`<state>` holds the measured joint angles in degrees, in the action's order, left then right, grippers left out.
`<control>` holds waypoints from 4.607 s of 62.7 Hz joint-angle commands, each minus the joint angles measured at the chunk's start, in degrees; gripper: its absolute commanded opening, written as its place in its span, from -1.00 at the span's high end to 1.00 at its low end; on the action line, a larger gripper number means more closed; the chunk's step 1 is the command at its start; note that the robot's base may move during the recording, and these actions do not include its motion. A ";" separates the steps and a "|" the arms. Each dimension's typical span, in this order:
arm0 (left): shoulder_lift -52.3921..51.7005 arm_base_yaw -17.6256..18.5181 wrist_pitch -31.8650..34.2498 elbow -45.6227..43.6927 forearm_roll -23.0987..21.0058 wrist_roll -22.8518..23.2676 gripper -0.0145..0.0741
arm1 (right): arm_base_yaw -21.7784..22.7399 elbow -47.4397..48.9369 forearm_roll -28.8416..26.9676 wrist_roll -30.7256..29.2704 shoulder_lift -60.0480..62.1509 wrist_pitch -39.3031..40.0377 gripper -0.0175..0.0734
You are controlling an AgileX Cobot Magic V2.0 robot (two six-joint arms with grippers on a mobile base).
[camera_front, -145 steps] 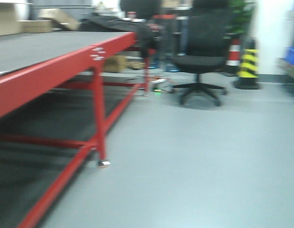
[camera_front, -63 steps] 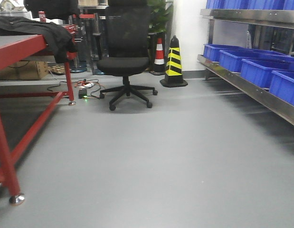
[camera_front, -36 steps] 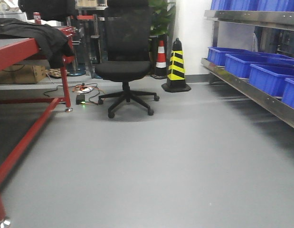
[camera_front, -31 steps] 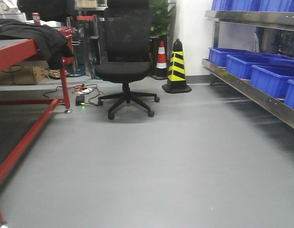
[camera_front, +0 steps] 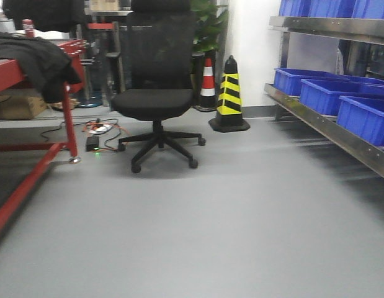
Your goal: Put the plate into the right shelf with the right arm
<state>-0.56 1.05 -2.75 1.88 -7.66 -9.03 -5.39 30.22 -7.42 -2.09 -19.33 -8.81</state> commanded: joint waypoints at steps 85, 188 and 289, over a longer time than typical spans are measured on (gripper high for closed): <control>-0.59 0.11 5.16 0.59 -0.47 0.40 0.96 | 0.43 1.64 0.25 -0.42 -0.66 5.36 0.49; -0.59 0.11 5.16 0.59 -0.47 0.40 0.96 | 0.43 1.64 0.25 -0.42 -0.66 5.36 0.49; -0.59 0.11 5.16 0.59 -0.47 0.40 0.96 | -1.77 36.82 -10.83 0.67 -36.65 5.40 0.49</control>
<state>-0.56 1.05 -2.75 1.88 -7.66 -9.03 -6.11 61.56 -17.76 -1.74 -51.19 -8.70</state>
